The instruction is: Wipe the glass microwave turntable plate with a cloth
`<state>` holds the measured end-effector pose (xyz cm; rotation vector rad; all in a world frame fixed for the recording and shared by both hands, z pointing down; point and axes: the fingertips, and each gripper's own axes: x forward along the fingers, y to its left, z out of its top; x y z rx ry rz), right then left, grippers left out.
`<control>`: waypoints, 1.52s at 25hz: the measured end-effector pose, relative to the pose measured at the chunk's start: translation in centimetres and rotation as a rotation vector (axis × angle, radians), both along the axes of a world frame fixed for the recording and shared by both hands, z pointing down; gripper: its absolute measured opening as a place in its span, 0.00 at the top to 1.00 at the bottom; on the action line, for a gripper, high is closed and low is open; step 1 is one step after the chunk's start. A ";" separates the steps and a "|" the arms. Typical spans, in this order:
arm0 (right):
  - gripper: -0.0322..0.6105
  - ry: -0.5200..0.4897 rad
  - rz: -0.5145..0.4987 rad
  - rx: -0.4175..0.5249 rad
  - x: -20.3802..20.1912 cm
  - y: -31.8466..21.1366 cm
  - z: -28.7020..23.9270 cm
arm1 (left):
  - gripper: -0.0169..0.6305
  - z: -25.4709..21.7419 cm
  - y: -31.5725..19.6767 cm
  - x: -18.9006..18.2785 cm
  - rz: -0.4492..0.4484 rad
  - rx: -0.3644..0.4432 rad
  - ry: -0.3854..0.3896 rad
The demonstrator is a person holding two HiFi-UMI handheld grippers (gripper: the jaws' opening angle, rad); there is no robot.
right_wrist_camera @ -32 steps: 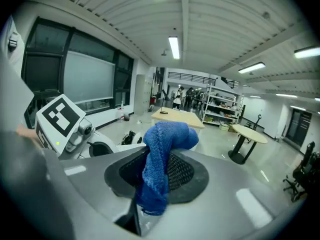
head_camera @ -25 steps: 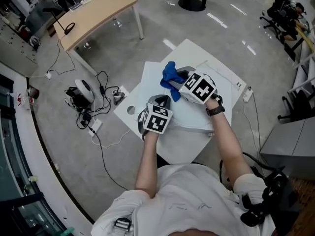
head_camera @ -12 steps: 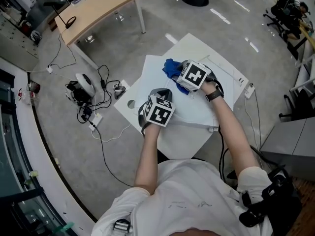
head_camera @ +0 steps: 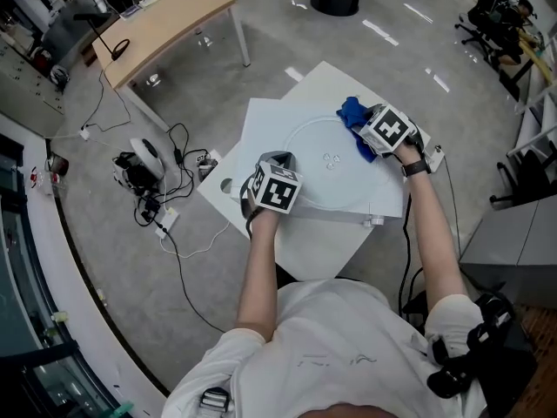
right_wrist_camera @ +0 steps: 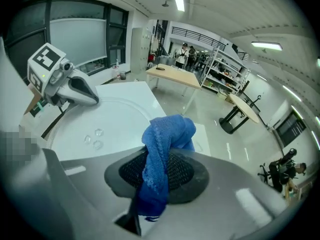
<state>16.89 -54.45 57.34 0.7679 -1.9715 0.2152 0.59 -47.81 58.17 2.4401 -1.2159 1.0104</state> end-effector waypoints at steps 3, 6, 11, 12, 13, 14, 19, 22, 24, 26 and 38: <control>0.81 0.009 0.013 -0.005 2.1 3.2 -0.9 | 0.98 -0.1 -0.1 0.0 -0.002 0.001 0.003; 0.81 0.024 -0.012 -0.007 3.3 7.0 -1.1 | 0.98 0.0 -0.1 0.1 -0.004 -0.001 0.004; 0.81 -0.015 -0.088 -0.022 1.7 12.9 -1.6 | 0.98 -0.4 -0.4 -0.1 -0.002 -0.021 0.021; 0.81 -0.038 -0.107 -0.031 0.8 14.0 -1.7 | 0.98 -0.5 -0.4 -0.2 -0.001 -0.024 0.026; 0.81 -0.063 -0.126 -0.042 -0.1 14.9 -1.7 | 0.98 -0.5 -0.4 -0.2 0.001 -0.027 0.032; 0.81 -0.085 -0.148 -0.052 -1.0 15.8 -1.6 | 0.98 -0.6 -0.5 -0.2 0.001 -0.029 0.037; 0.81 -0.147 -0.296 -0.090 -6.7 18.7 -0.9 | 0.98 -0.8 -0.6 -0.4 0.006 -0.054 0.063; 0.81 -0.153 -0.371 -0.106 -10.0 19.4 -0.5 | 0.97 -0.9 -0.4 -0.3 0.025 -0.084 0.095; 0.81 -0.138 -0.415 -0.101 -11.6 19.4 -0.6 | 0.97 -0.8 0.4 0.4 0.047 -0.126 0.124; 0.81 -0.123 -0.453 -0.094 -13.1 19.0 -0.7 | 0.97 -0.4 0.6 0.8 0.066 -0.139 0.139; 0.80 -0.137 -0.511 -0.123 -17.6 16.7 -0.1 | 0.97 -0.8 0.1 -0.6 0.054 -0.162 0.213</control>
